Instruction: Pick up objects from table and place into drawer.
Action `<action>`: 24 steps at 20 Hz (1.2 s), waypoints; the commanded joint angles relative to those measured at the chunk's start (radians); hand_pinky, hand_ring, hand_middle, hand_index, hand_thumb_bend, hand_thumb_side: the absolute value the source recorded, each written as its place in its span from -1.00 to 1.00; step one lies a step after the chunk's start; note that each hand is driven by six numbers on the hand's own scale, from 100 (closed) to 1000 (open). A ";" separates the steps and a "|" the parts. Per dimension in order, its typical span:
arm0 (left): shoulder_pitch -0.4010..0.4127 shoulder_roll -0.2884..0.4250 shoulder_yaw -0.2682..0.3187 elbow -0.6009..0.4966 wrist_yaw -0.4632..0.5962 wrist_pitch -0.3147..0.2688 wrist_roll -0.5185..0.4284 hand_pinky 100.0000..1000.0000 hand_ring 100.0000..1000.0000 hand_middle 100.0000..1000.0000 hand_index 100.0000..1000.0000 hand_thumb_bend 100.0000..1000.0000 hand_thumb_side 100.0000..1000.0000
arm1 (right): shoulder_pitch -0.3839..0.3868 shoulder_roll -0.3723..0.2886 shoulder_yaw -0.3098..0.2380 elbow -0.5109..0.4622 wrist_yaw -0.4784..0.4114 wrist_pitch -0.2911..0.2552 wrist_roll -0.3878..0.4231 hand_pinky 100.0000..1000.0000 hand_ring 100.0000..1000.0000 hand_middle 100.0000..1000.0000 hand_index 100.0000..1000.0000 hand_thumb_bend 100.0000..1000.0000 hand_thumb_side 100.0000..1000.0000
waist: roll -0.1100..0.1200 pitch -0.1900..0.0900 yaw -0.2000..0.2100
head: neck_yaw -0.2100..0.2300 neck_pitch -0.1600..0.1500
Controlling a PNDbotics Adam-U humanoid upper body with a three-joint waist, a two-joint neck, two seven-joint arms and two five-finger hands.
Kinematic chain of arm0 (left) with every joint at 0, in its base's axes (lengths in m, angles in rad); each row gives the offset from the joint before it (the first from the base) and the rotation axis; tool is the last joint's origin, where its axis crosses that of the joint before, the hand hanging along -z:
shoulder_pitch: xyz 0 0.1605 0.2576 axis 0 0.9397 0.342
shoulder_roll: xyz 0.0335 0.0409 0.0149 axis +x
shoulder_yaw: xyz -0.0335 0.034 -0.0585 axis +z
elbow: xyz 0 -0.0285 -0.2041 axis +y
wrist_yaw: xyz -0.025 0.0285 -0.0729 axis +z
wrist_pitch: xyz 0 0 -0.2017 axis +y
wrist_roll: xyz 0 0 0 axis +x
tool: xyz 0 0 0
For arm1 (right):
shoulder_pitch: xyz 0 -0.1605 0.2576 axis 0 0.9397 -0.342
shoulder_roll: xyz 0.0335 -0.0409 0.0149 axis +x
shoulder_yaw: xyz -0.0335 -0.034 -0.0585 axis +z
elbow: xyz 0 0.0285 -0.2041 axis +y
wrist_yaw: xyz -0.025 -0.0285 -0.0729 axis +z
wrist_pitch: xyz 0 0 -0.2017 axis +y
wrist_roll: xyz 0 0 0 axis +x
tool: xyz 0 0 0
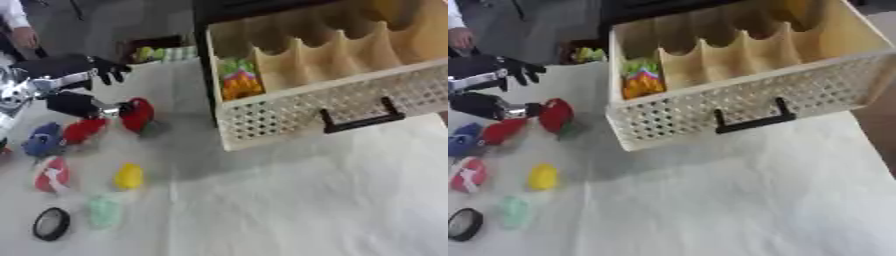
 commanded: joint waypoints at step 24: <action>-0.043 -0.012 0.025 0.059 -0.057 0.037 -0.081 -0.16 0.10 0.14 1.00 -0.12 0.63 | -0.018 -0.001 -0.018 -0.011 -0.021 0.008 -0.010 -0.04 -0.57 -0.59 -0.07 -1.00 0.69 | 0.008 0.011 -0.017 | 0.022 -0.031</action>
